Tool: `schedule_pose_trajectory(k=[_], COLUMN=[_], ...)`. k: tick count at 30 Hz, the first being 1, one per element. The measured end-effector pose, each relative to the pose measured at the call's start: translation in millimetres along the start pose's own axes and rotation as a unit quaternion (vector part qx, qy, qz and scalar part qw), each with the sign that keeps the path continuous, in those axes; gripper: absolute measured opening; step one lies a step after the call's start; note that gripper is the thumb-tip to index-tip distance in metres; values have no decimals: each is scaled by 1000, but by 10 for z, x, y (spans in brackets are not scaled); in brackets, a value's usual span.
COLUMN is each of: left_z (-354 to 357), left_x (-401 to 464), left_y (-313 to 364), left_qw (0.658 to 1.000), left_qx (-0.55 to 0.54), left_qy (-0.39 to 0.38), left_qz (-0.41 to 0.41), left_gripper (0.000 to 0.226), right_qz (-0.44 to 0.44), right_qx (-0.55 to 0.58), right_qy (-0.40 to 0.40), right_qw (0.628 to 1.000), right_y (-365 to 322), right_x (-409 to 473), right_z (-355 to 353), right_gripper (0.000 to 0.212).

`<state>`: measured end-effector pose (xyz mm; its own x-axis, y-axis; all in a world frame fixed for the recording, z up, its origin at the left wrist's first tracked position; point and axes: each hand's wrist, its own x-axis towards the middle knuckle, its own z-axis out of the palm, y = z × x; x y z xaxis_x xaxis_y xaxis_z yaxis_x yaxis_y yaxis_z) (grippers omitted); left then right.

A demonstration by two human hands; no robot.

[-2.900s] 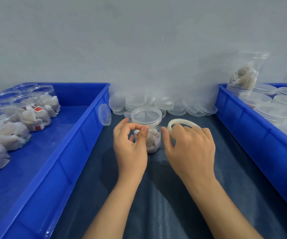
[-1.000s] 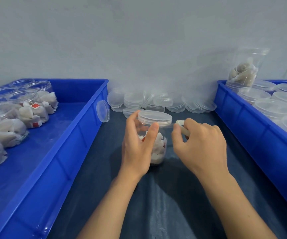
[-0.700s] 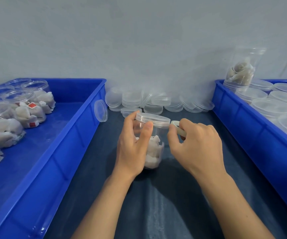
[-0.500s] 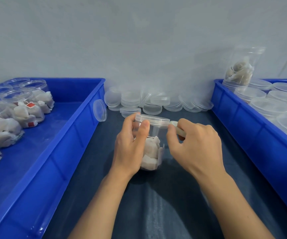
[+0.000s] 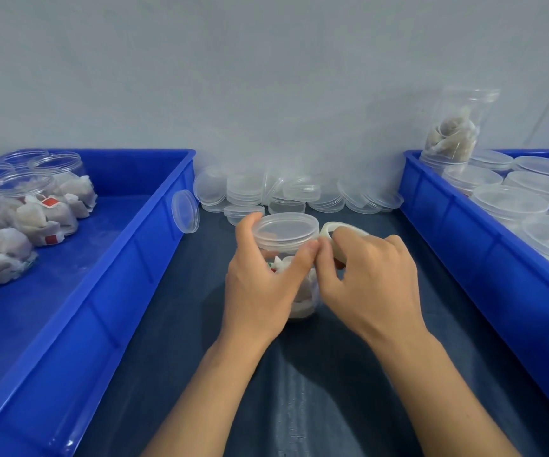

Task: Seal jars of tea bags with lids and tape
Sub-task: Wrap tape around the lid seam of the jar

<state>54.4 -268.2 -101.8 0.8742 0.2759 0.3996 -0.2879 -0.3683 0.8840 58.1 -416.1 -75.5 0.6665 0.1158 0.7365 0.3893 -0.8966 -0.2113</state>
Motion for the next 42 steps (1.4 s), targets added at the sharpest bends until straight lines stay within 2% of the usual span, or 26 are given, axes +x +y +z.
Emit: schedule_pose_trajectory(k=[7, 16, 22, 27, 35, 39, 42], left_z=[-92, -228, -242, -240, -238, -228, -212], left_x=[39, 83, 73, 66, 78, 100, 100], left_y=[-8, 9, -9, 8, 4, -3, 16], left_qw=[999, 995, 994, 990, 983, 991, 996], left_qx=[-21, -22, -44, -95, -140, -75, -32], left_qy=[-25, -93, -96, -99, -115, -101, -75], left_qz=[14, 18, -8, -23, -28, -35, -39], left_gripper=[83, 65, 82, 62, 51, 48, 63], right_qz=[-31, -24, -18, 1, 15, 23, 28], right_qx=[35, 28, 66, 86, 66, 48, 39], right_qy=[-3, -20, -63, -97, -104, -95, -95], right_qw=[999, 999, 996, 992, 992, 994, 994], right_y=[42, 161, 201, 205, 182, 173, 139], right_x=[18, 24, 12, 6, -23, -43, -49], right_z=[-84, -96, -75, -71, -70, -70, -60], right_gripper=[31, 34, 37, 40, 44, 44, 44])
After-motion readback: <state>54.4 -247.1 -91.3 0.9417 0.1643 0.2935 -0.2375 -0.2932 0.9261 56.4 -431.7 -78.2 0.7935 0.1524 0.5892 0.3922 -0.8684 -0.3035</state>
